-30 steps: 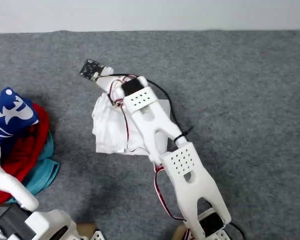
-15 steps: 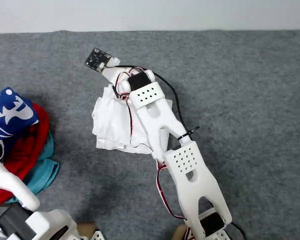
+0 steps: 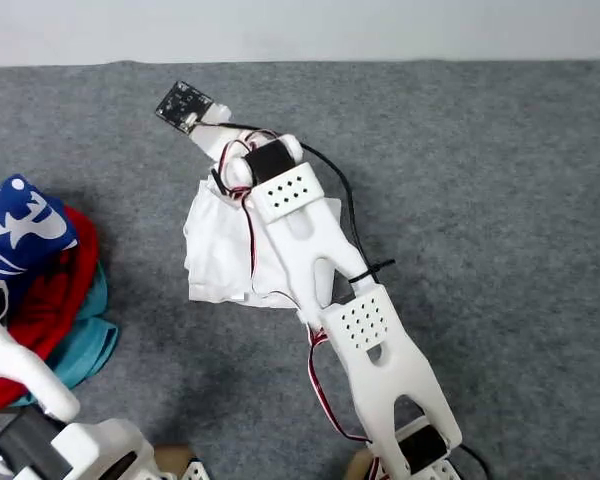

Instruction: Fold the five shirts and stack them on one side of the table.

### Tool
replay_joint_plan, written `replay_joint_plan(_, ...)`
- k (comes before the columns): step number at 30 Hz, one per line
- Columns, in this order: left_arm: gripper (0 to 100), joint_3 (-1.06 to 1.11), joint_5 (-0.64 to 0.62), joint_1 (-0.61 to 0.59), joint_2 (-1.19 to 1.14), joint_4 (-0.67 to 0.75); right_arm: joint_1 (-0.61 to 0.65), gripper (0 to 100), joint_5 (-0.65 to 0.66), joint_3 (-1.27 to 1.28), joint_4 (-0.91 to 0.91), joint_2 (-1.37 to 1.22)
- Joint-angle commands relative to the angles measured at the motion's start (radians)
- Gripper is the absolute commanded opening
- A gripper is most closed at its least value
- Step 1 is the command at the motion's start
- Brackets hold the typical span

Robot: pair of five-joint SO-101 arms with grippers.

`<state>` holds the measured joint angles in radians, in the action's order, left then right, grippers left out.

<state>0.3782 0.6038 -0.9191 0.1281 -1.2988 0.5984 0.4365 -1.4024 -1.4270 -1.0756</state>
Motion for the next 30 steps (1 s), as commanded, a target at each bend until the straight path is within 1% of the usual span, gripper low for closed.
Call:
replay_joint_plan(1,7,-0.004,-0.006,0.006,0.037,0.012,-0.004,17.2,-0.021,-0.133,-0.102,0.073)
replay_joint_plan(3,7,-0.004,-0.006,0.006,0.037,0.012,0.001,14.8,-0.023,-0.189,-0.183,0.073)
replay_joint_plan(7,7,-0.004,-0.006,0.006,0.038,0.011,0.025,4.5,-0.020,-0.242,-0.354,0.073)
replay_joint_plan(9,7,-0.004,-0.006,0.006,0.038,0.011,0.036,0.6,-0.021,-0.224,-0.374,0.074)
replay_joint_plan(13,7,-0.004,-0.006,0.006,0.040,0.011,0.054,1.3,-0.023,-0.172,-0.371,0.107)
replay_joint_plan(17,7,-0.004,-0.006,0.006,0.043,0.009,0.105,2.0,-0.023,-0.023,-0.372,0.193)
replay_joint_plan(18,7,-0.004,-0.006,0.006,0.043,0.009,0.122,3.3,-0.023,0.029,-0.372,0.223)
replay_joint_plan(20,7,-0.004,-0.006,0.006,0.043,0.009,0.151,9.3,-0.028,0.146,-0.372,0.289)
replay_joint_plan(22,7,-0.004,-0.006,0.006,0.043,0.009,0.179,16.0,-0.078,0.256,-0.369,0.349)
replay_joint_plan(24,7,-0.004,-0.006,0.006,0.041,0.009,0.217,20.2,-0.121,0.339,-0.367,0.392)
replay_joint_plan(30,7,-0.004,-0.008,0.006,0.035,0.009,0.302,20.4,-0.129,0.431,-0.349,0.375)
